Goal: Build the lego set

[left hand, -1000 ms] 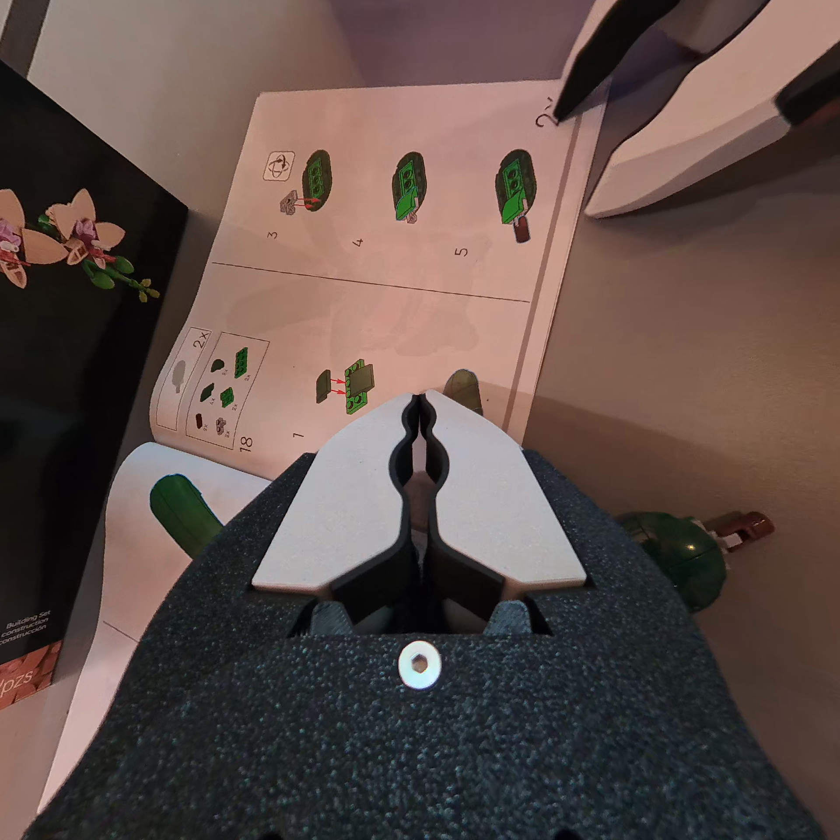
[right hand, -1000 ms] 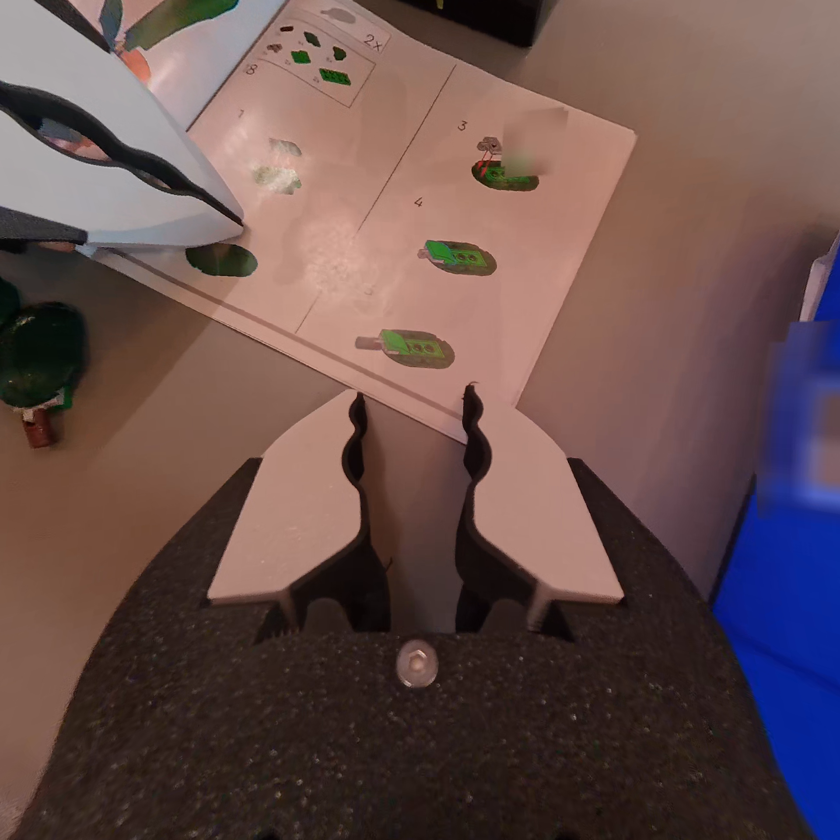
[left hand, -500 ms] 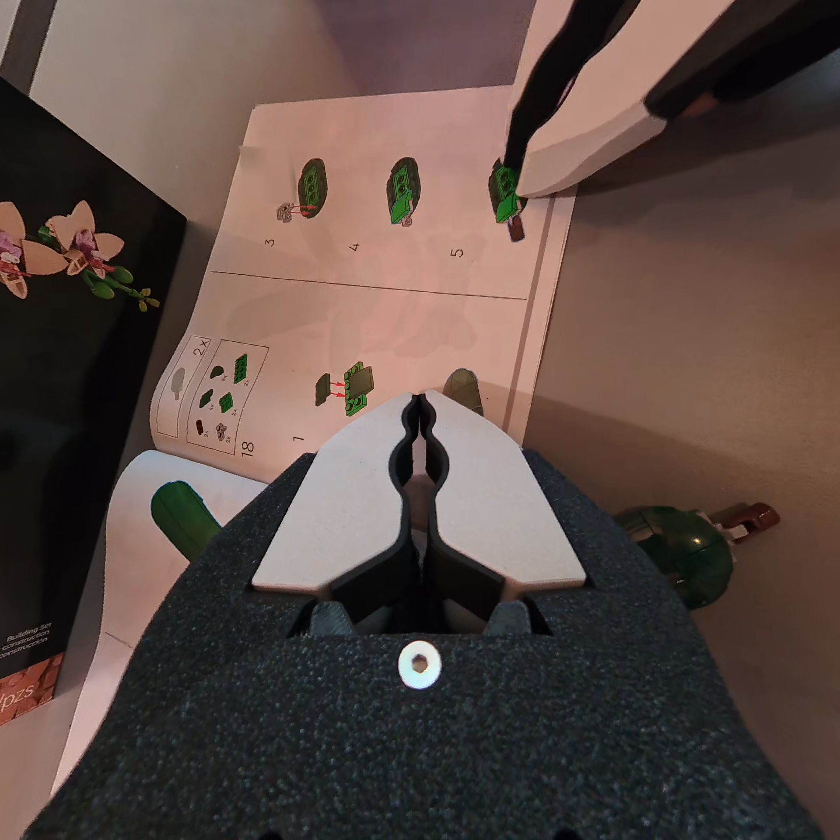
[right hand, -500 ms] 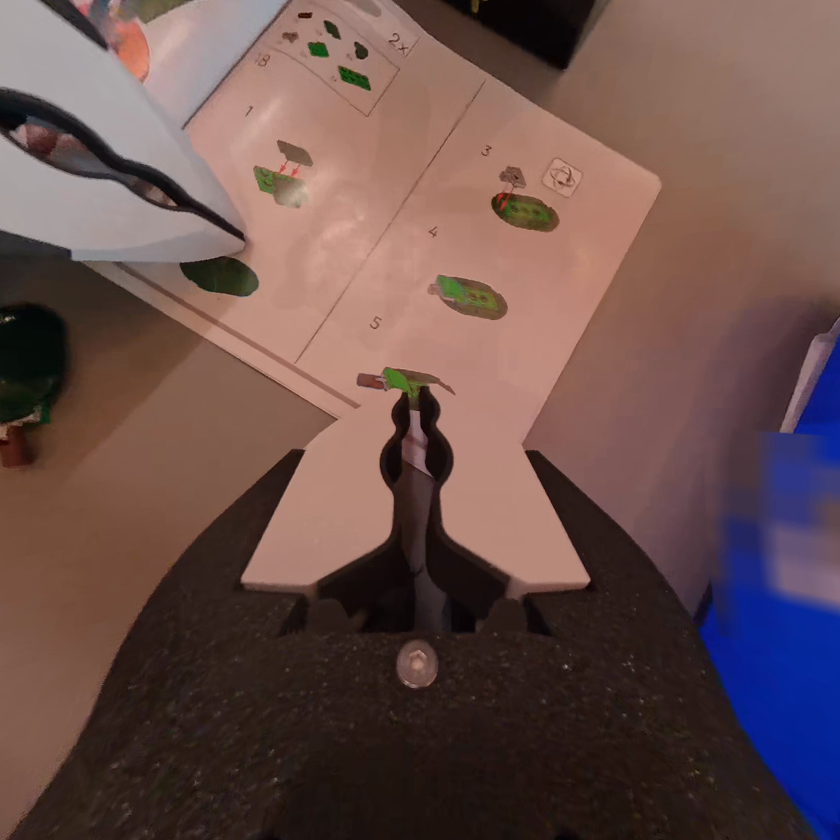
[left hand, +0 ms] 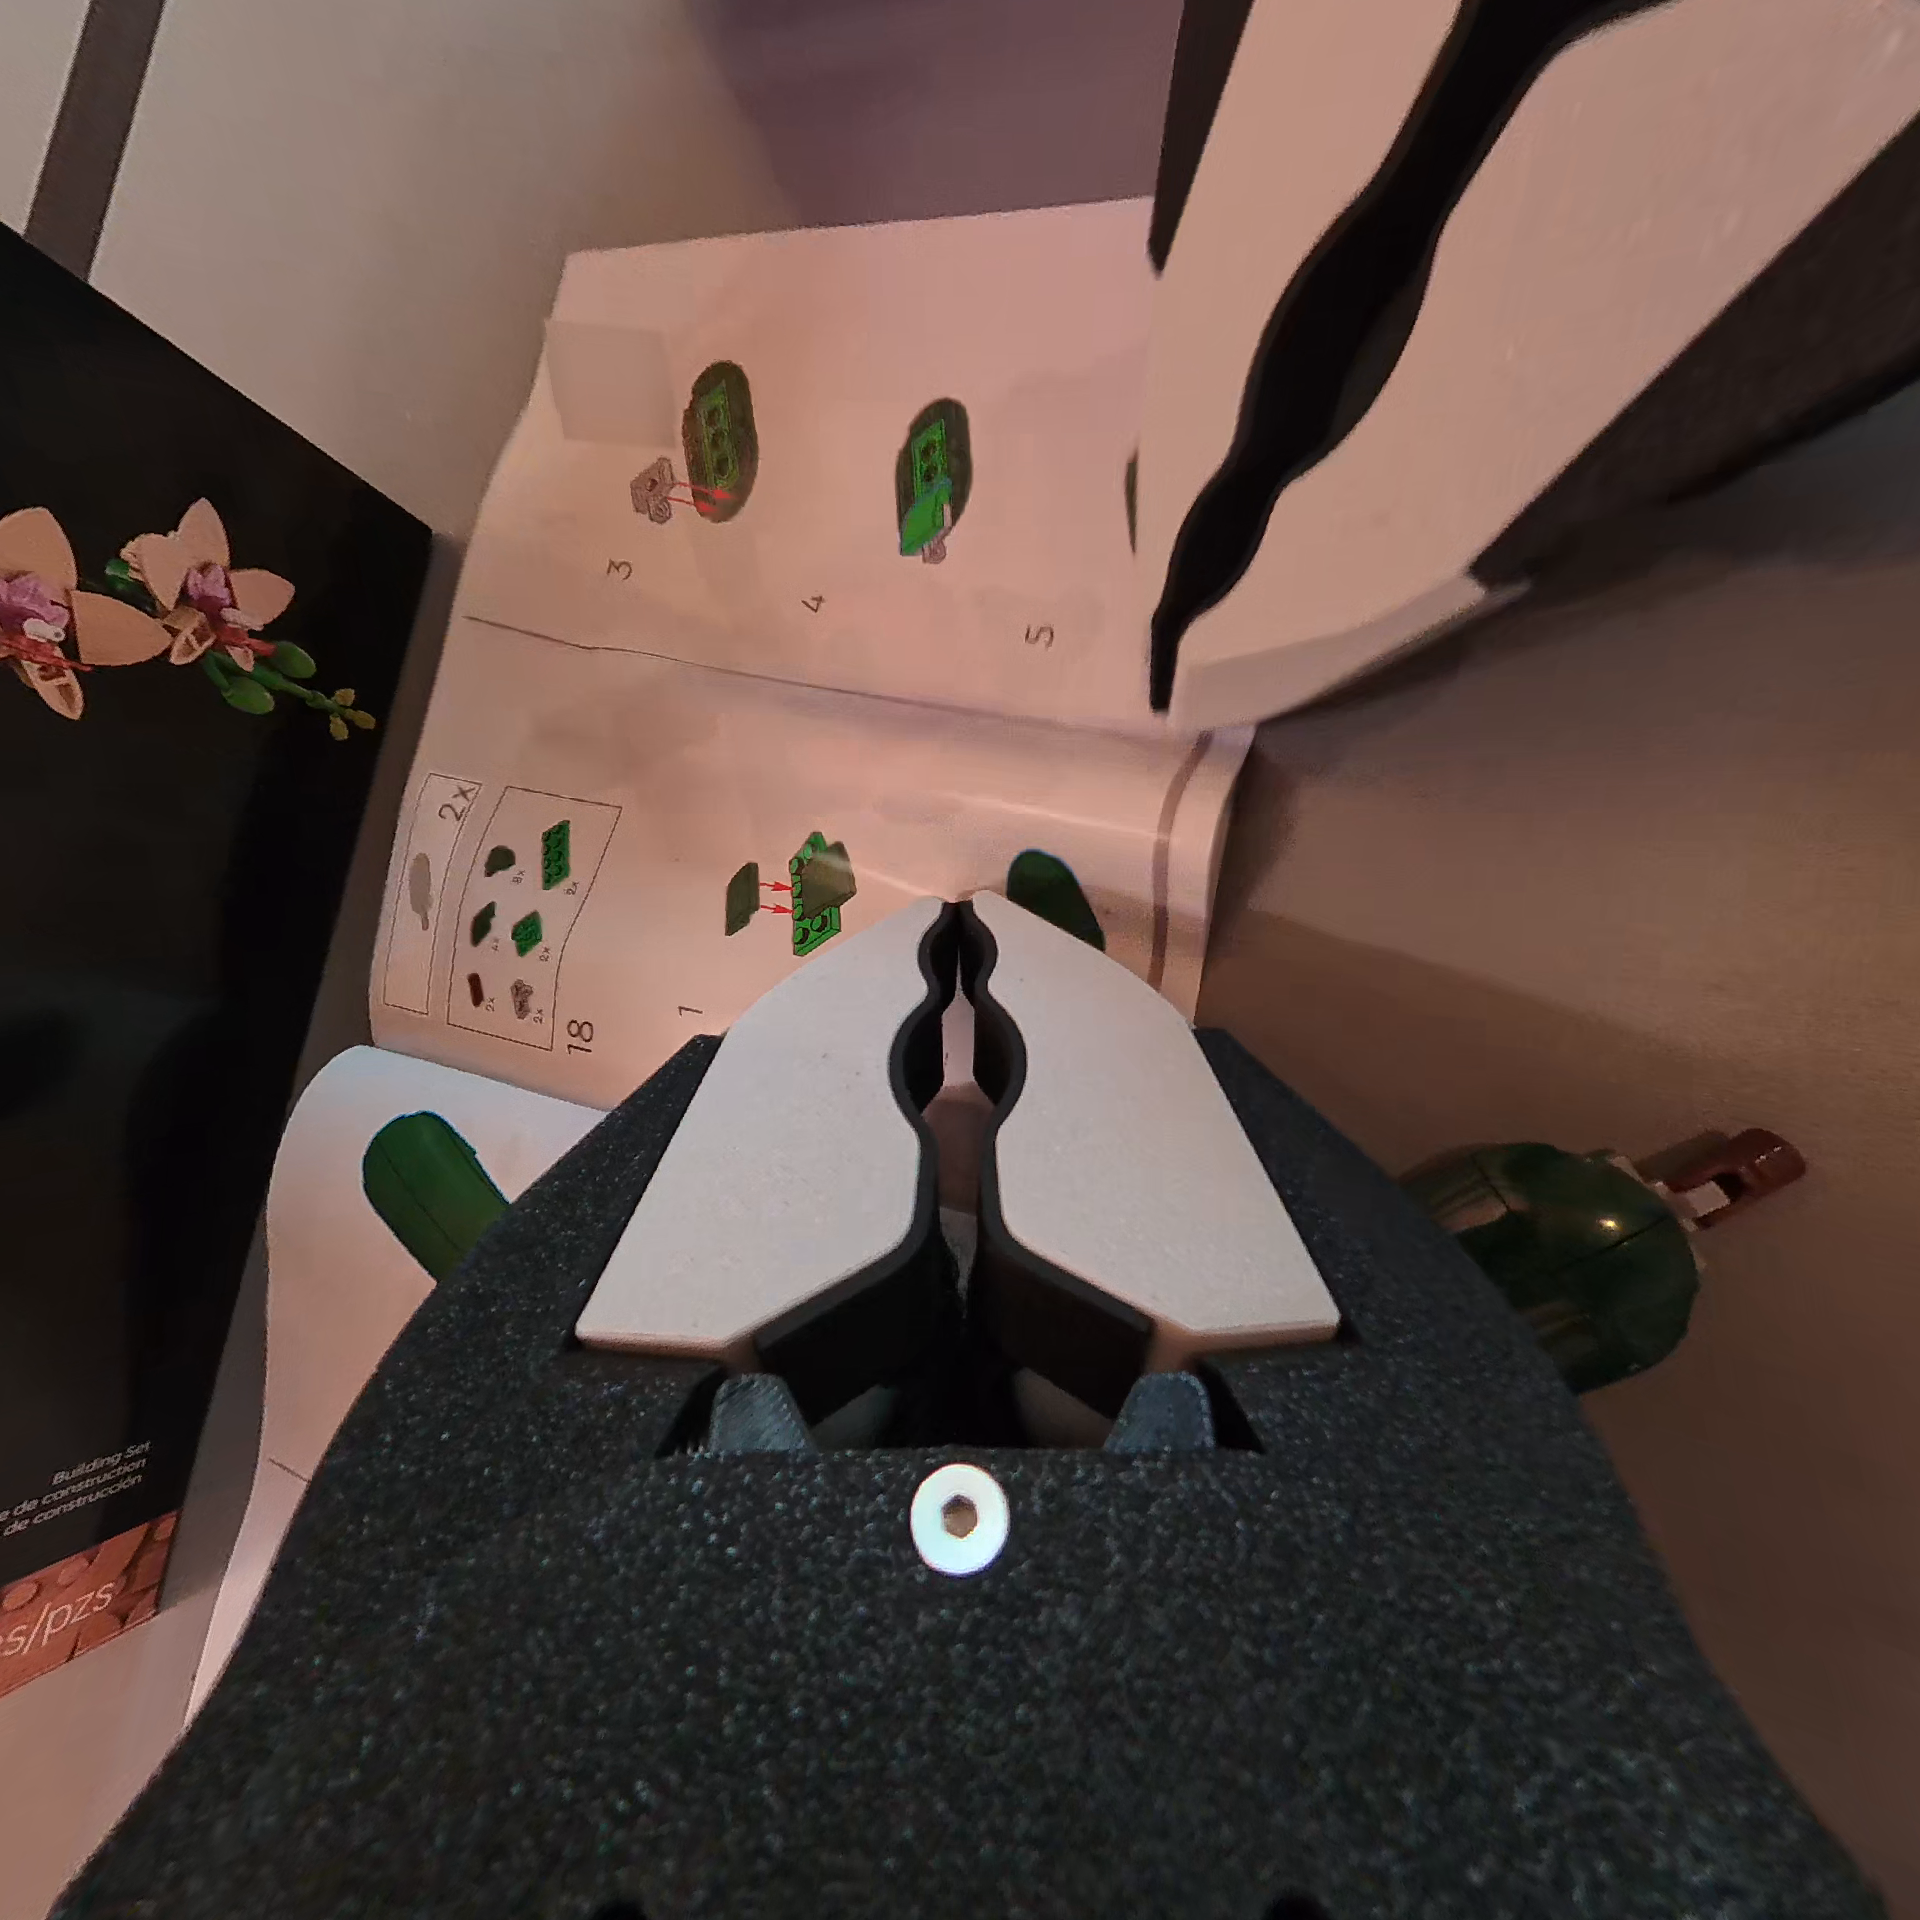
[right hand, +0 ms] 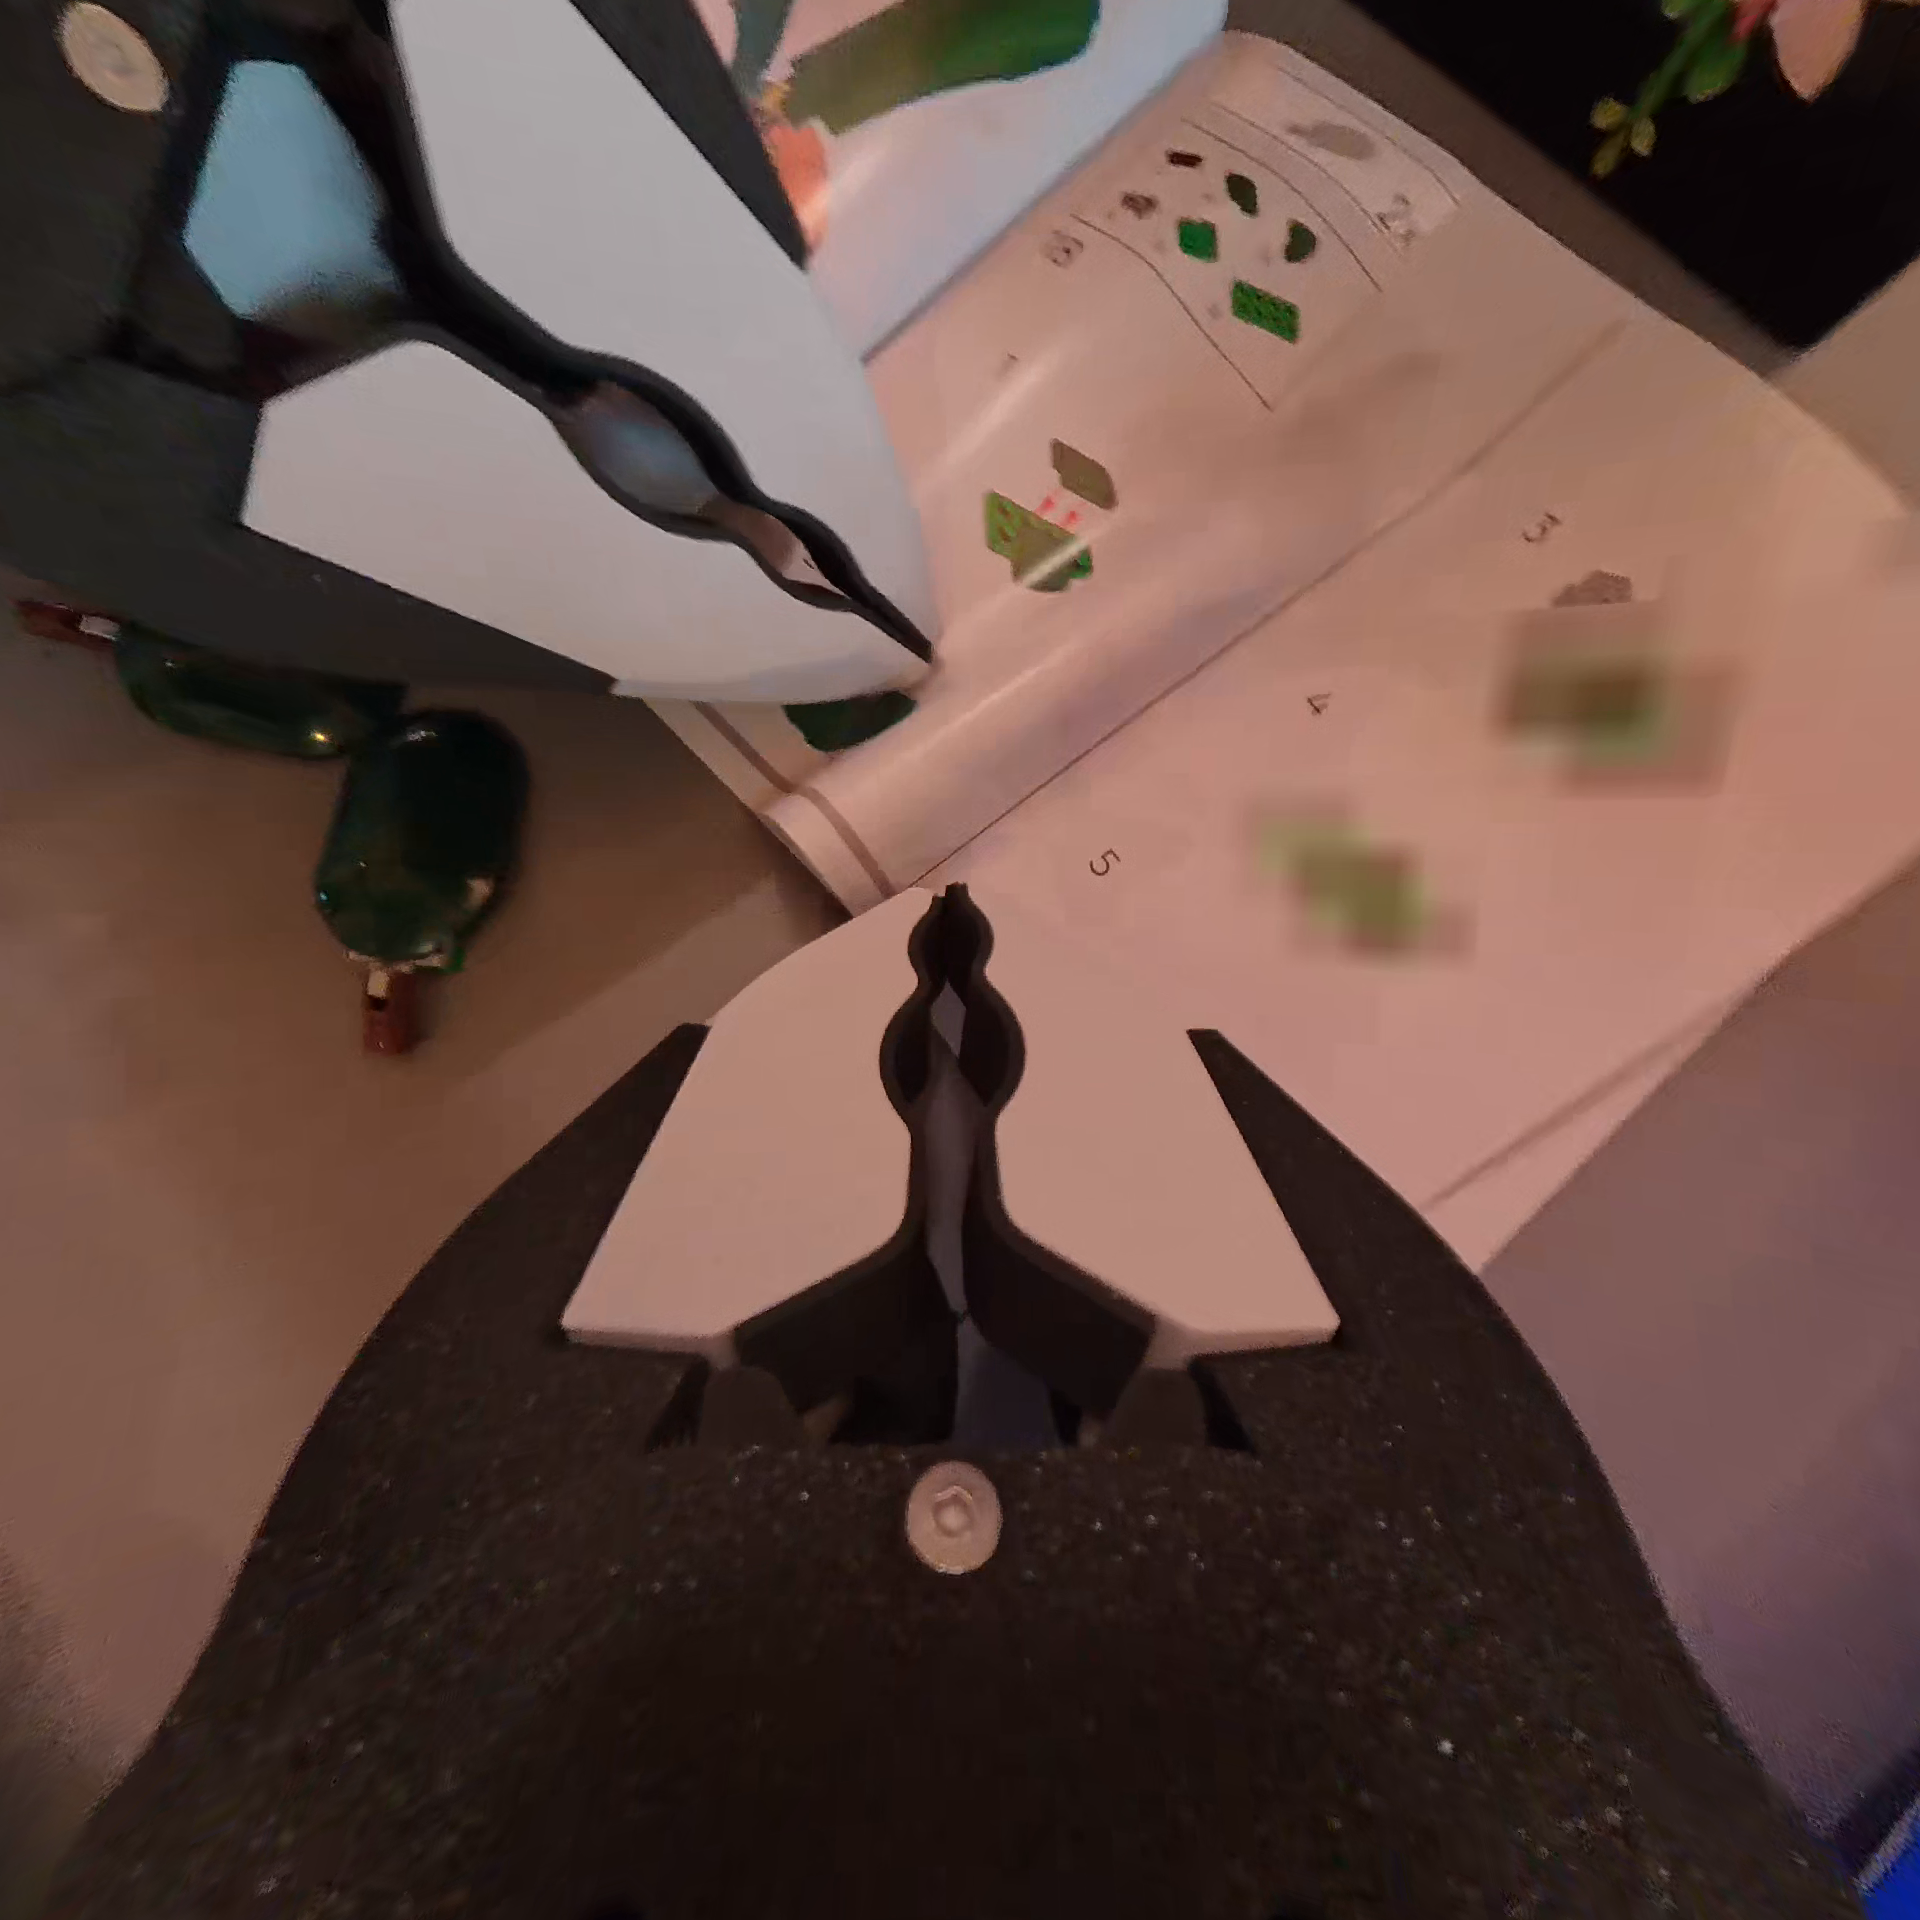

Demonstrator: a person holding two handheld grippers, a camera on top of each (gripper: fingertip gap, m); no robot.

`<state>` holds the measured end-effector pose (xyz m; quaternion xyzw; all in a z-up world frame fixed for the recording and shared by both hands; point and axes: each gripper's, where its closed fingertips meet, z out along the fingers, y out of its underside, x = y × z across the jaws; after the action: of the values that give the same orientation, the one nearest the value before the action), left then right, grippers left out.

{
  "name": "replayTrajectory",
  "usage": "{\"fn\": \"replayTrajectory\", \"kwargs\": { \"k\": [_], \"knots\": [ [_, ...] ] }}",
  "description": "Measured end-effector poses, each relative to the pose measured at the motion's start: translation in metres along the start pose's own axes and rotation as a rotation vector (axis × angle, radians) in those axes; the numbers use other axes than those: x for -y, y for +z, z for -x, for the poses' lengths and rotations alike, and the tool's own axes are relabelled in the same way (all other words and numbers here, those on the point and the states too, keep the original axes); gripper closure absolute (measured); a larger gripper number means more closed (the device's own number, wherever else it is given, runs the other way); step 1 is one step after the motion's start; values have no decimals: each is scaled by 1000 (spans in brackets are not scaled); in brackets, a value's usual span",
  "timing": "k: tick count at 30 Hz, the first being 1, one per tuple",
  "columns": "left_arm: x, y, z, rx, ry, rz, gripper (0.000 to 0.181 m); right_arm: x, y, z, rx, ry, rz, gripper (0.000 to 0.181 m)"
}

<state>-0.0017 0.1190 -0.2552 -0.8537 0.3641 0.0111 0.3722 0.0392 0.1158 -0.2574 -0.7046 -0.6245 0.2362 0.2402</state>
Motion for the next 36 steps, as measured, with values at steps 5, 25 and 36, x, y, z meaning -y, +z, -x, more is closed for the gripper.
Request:
{"fn": "replayTrajectory", "kwargs": {
  "k": [5,25,36],
  "knots": [
    [3,-9,-6,-94,-20,3,160,2,2,2,7,2,11,181],
    [13,-18,-22,-87,189,-36,173,3,3,2,57,29,2,181],
    [9,-20,-31,-196,223,-77,167,3,3,2,59,23,13,181]
  ]
}}
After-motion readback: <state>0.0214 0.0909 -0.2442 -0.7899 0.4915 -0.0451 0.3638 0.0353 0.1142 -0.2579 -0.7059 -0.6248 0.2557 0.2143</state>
